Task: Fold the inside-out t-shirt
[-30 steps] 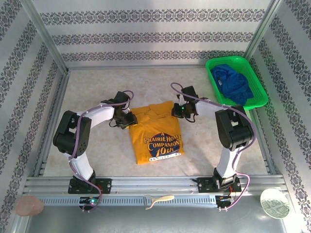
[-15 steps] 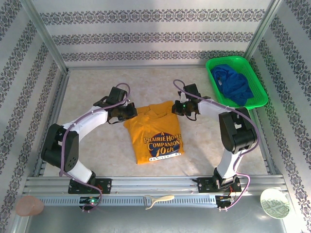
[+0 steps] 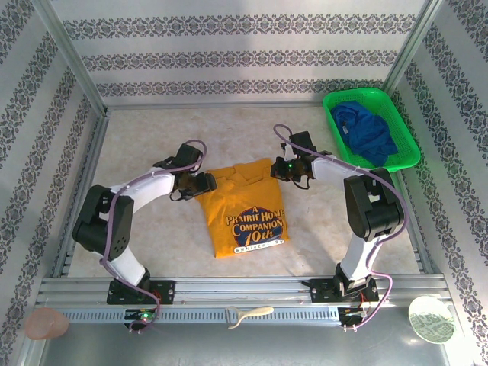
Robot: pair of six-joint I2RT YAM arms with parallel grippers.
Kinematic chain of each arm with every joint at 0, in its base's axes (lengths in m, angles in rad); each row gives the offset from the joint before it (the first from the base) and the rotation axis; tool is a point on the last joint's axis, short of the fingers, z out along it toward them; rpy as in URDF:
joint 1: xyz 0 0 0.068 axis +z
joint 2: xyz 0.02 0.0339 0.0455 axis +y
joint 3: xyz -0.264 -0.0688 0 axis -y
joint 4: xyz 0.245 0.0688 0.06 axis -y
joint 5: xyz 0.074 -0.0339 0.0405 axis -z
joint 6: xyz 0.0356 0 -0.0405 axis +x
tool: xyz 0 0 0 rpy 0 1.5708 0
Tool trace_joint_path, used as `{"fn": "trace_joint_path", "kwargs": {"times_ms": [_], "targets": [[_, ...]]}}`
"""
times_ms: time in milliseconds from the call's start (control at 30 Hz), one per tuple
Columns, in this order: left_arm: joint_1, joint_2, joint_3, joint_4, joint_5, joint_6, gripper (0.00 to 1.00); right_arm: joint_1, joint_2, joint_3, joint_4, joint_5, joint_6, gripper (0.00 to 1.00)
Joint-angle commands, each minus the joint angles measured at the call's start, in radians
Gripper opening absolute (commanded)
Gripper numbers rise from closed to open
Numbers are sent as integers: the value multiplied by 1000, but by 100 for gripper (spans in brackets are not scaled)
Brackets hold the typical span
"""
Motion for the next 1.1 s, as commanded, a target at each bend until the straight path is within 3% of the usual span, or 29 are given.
{"fn": "trace_joint_path", "kwargs": {"times_ms": [0,100,133,333,567,800,1067], "targets": [[-4,41,32,-49,-18,21,62,-6,16,1,10,5,-8,0],[-8,65,37,-27,-5,21,60,-7,22,5,9,3,-5,0],[-9,71,41,-19,1,25,54,-7,25,6,10,0,-4,0],[-22,40,67,-20,19,36,0,-7,24,8,8,-2,-2,0],[-46,-63,46,71,72,0,0,-8,26,-1,18,4,10,0],[-29,-99,-165,494,187,-50,0,-18,31,-14,26,11,19,0],[108,-13,-393,891,252,-186,0,-22,34,-9,29,16,27,0]]}}
